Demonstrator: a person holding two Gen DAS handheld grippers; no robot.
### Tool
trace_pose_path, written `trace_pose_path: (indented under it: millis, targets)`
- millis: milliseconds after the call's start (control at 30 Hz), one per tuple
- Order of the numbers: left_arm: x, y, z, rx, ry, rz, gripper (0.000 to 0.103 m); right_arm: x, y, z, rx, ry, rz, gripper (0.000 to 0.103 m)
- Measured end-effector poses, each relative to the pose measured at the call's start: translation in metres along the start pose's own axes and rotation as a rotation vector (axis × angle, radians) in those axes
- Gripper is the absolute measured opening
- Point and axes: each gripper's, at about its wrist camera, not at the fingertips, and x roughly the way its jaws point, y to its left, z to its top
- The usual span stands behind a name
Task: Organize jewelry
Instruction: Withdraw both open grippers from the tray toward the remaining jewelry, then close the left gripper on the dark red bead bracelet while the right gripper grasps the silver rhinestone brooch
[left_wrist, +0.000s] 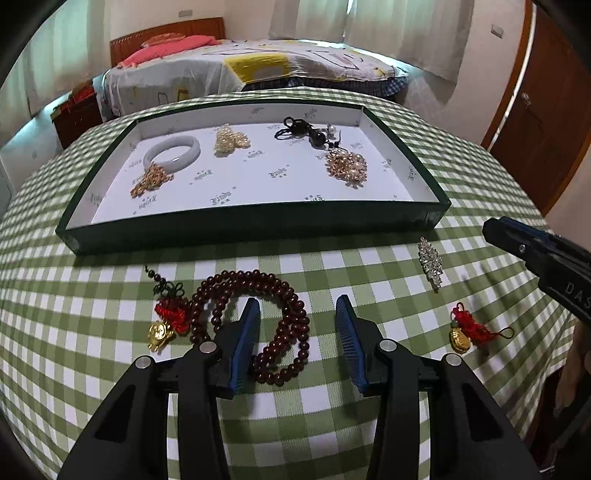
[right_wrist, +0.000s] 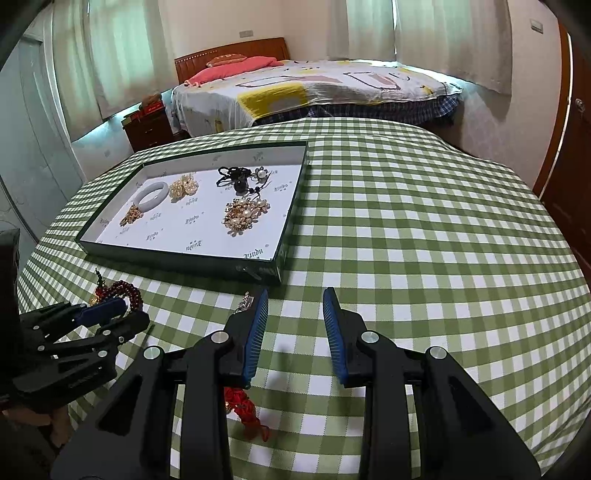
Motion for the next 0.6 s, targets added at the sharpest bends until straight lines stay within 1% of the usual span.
trace_pose_path:
  millis: [67, 133, 267, 467, 600]
  targets:
    - [0.0, -0.002, -0.001, 0.017, -0.007, 0.01, 0.035, 0.001, 0.0, -0.001, 0.001, 0.002, 0.002, 0.031]
    - [0.0, -0.004, -0.002, 0.037, -0.012, 0.015, 0.021, 0.002, 0.001, -0.002, 0.003, 0.006, 0.003, 0.031]
    - [-0.001, -0.005, -0.004, 0.059, -0.021, 0.01, 0.008, 0.003, 0.002, -0.003, -0.001, 0.011, 0.003, 0.031]
    - [-0.004, -0.009, -0.007, 0.091, -0.035, -0.002, 0.008, 0.004, 0.008, -0.004, -0.015, 0.017, 0.001, 0.031]
    - [-0.012, -0.011, -0.006, 0.108, -0.057, -0.015, 0.006, 0.005, 0.014, -0.004, -0.027, 0.022, 0.003, 0.031]
